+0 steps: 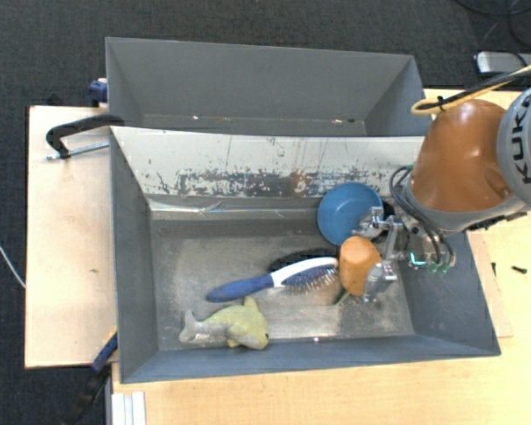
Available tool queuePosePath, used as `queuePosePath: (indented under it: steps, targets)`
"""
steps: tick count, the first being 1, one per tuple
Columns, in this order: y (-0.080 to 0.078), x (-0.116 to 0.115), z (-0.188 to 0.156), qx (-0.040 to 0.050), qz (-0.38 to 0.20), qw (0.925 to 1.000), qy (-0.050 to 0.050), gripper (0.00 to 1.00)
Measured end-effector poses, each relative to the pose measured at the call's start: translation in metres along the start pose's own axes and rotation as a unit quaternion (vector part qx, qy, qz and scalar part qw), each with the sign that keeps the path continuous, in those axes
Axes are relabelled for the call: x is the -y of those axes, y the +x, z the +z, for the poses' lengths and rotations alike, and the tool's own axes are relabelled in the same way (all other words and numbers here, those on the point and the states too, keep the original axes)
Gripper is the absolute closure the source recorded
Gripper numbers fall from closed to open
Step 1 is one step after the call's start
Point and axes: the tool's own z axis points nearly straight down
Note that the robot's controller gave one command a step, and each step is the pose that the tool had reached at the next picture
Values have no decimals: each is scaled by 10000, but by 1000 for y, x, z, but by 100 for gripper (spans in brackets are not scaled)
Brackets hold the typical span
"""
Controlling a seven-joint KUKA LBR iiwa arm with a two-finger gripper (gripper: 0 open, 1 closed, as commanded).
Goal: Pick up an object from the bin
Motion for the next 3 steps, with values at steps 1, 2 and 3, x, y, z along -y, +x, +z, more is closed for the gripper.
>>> queuePosePath:
  steps: [1, 2, 3]
  targets:
    - [-41, -21, 58, 62, 34, 10000, -9, 0]
    - [-41, -20, 56, 81, 42, 10000, 3, 100]
    - [-43, -22, -85, 92, -700, 9975, 15, 100]
